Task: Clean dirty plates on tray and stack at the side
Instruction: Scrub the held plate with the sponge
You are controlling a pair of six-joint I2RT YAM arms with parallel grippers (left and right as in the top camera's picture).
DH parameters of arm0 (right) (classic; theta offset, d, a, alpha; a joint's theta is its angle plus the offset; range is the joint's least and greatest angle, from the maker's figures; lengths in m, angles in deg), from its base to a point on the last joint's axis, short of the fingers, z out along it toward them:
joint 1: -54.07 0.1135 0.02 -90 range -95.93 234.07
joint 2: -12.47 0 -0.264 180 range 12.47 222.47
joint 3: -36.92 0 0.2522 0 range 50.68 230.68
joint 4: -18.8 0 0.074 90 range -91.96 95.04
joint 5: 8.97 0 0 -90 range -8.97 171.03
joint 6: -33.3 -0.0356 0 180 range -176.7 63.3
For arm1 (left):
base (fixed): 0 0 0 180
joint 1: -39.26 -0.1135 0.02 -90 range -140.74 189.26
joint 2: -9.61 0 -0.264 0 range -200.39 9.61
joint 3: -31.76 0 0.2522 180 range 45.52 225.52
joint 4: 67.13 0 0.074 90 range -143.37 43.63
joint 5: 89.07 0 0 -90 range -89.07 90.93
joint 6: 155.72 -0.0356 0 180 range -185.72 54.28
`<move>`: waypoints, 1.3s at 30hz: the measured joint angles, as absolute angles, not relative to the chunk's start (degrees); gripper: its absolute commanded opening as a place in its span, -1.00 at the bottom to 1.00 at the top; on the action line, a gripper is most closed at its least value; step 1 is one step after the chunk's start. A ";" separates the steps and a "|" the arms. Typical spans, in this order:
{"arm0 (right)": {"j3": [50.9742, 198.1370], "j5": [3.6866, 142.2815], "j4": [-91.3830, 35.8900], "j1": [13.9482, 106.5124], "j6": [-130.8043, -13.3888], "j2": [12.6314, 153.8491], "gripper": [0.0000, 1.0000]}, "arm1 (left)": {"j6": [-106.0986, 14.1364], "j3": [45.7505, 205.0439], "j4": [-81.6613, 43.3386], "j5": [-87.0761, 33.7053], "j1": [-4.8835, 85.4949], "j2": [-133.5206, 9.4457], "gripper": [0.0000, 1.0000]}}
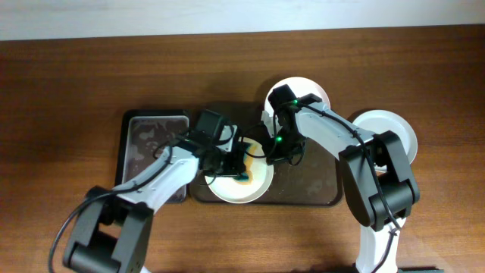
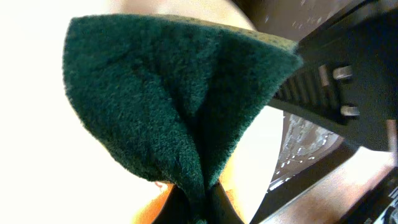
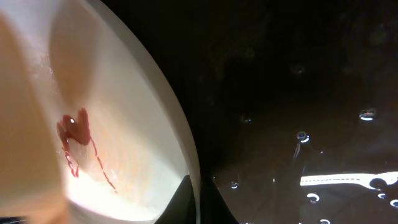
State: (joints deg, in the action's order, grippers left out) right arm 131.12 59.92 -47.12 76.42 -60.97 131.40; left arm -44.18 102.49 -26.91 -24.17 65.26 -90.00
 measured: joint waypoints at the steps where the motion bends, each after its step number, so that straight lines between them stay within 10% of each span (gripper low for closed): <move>1: 131.12 59.92 -47.12 76.42 -60.97 131.40 -0.92 | -43.76 102.47 -27.30 -24.17 66.22 -91.27 -1.00; 16: 131.12 59.03 -47.23 76.85 -61.19 131.47 -0.92 | -41.60 108.02 -15.74 -0.09 69.10 -93.76 -1.00; 29: 131.12 59.29 -47.63 76.83 -61.19 131.47 -0.92 | -32.38 103.89 -27.76 -14.84 71.42 -92.06 -1.00; 39: 131.12 59.47 -47.82 76.83 -61.19 131.47 -0.92 | -30.50 103.26 -22.21 8.94 76.86 -91.29 -1.00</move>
